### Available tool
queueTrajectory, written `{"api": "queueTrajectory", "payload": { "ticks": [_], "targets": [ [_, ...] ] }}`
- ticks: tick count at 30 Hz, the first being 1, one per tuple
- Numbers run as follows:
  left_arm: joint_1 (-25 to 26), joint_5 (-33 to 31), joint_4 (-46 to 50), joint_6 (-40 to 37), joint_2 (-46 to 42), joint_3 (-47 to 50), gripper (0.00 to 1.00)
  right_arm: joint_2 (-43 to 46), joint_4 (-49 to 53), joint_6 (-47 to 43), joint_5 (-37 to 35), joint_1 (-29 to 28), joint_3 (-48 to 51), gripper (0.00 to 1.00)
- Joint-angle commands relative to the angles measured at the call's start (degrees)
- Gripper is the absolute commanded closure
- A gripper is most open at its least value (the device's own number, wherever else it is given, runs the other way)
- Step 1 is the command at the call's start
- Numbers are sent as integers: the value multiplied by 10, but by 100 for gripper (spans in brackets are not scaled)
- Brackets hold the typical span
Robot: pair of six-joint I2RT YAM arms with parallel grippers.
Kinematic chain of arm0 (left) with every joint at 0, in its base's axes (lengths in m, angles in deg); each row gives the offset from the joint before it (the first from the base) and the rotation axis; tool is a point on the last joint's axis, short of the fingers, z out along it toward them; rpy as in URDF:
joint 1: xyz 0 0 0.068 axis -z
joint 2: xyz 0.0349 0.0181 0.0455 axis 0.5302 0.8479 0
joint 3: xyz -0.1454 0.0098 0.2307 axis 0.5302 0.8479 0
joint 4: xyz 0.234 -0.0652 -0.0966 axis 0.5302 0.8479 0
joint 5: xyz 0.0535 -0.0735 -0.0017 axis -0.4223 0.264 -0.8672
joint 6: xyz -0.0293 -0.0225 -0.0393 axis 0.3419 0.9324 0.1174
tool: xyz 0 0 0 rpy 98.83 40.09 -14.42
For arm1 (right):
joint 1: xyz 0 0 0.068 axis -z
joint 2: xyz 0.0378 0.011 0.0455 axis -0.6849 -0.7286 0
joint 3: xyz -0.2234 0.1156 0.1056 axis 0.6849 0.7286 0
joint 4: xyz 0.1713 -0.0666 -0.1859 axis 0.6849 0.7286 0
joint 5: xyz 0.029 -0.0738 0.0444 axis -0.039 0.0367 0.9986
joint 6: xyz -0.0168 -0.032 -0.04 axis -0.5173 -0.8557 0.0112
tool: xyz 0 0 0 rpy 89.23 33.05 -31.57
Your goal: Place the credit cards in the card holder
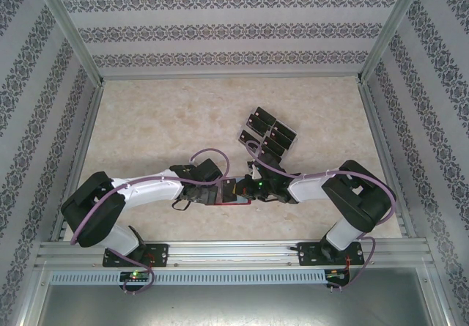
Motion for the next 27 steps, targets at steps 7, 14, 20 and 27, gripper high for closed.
{"api": "queueTrajectory", "payload": {
  "ticks": [7,14,20,27],
  "targets": [
    [5,-20,45,5,15,28,0,3,37,-1,-47,6,13,100],
    [5,-18,41,4,17,28,0,2,31,1,-47,7,15,100],
    [5,-18,42,4,17,27,0,-10,24,4,-44,-4,11,100],
    [5,-17,41,4,18,25,0,-18,21,7,-42,-14,6,100]
  ]
}}
